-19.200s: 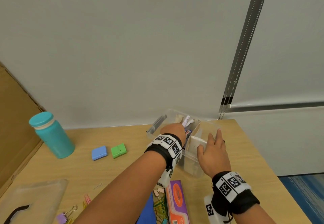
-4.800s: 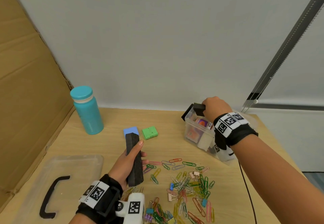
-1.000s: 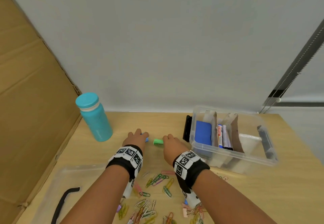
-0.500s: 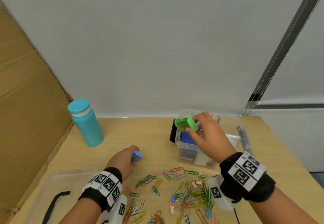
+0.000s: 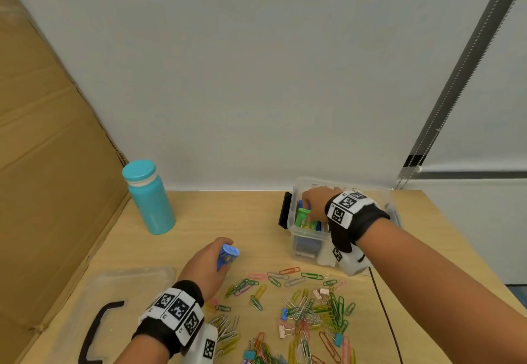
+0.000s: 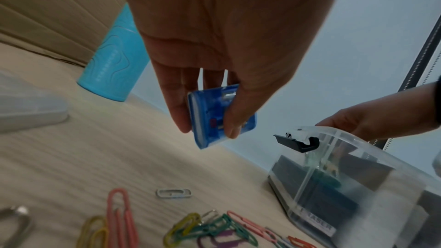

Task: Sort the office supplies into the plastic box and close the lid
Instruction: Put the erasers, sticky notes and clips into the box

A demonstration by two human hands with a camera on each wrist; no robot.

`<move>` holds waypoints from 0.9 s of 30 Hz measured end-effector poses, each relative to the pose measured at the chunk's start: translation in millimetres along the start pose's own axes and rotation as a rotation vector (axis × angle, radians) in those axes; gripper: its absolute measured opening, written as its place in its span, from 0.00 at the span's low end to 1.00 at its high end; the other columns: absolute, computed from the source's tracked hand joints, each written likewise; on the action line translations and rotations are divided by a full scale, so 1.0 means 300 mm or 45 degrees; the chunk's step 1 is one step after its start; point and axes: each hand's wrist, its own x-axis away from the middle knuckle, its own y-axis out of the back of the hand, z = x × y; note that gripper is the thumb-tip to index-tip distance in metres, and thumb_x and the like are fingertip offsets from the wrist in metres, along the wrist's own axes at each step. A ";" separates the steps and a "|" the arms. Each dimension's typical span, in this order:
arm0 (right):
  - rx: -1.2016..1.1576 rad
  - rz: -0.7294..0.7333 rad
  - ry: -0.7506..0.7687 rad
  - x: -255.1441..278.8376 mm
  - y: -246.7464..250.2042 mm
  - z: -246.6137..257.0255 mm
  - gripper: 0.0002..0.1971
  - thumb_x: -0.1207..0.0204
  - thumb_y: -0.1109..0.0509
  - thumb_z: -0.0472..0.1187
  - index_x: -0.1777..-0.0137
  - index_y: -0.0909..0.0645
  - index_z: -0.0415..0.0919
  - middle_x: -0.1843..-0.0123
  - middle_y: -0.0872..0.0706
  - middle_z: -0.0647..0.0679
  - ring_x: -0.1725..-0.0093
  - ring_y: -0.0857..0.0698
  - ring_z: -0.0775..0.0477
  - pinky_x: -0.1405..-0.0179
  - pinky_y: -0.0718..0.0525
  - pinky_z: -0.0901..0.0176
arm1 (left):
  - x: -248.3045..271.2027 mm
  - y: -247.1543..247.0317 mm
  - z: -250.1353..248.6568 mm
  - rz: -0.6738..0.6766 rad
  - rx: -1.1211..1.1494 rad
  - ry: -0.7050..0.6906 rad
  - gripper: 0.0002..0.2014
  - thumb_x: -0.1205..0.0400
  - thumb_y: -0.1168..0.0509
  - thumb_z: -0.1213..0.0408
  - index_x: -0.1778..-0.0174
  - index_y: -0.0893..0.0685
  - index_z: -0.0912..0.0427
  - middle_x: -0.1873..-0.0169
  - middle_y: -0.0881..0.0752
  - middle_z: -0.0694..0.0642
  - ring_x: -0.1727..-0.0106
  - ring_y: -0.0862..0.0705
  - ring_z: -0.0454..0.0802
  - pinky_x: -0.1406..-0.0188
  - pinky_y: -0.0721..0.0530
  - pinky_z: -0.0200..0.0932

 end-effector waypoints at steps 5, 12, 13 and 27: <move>0.028 0.188 0.003 -0.046 0.020 -0.002 0.21 0.24 0.28 0.46 0.33 0.20 0.41 0.35 0.17 0.44 0.36 0.18 0.41 0.37 0.20 0.53 | 0.014 -0.002 0.010 0.042 0.008 0.021 0.21 0.18 0.37 0.66 0.28 0.30 0.50 0.33 0.20 0.51 0.35 0.20 0.47 0.40 0.25 0.34; 0.001 0.165 0.034 0.004 -0.004 -0.002 0.21 0.17 0.39 0.39 0.24 0.29 0.40 0.28 0.22 0.43 0.31 0.22 0.41 0.32 0.24 0.52 | 0.025 -0.006 0.008 0.062 0.047 0.039 0.21 0.18 0.36 0.64 0.30 0.30 0.46 0.37 0.19 0.47 0.41 0.19 0.44 0.46 0.25 0.32; -0.051 0.107 0.026 0.023 -0.006 -0.007 0.22 0.16 0.41 0.38 0.23 0.31 0.42 0.26 0.24 0.43 0.29 0.24 0.41 0.30 0.26 0.51 | 0.030 -0.004 0.007 0.060 0.056 0.040 0.21 0.18 0.36 0.63 0.30 0.30 0.45 0.39 0.18 0.46 0.43 0.19 0.43 0.47 0.24 0.33; -1.048 -0.294 0.539 0.293 -0.063 0.003 0.17 0.21 0.32 0.48 0.32 0.24 0.56 0.39 0.18 0.64 0.46 0.17 0.61 0.44 0.19 0.66 | -0.022 0.001 -0.381 -0.016 0.503 -0.340 0.15 0.24 0.29 0.57 0.40 0.17 0.47 0.50 0.11 0.45 0.50 0.13 0.37 0.46 0.16 0.34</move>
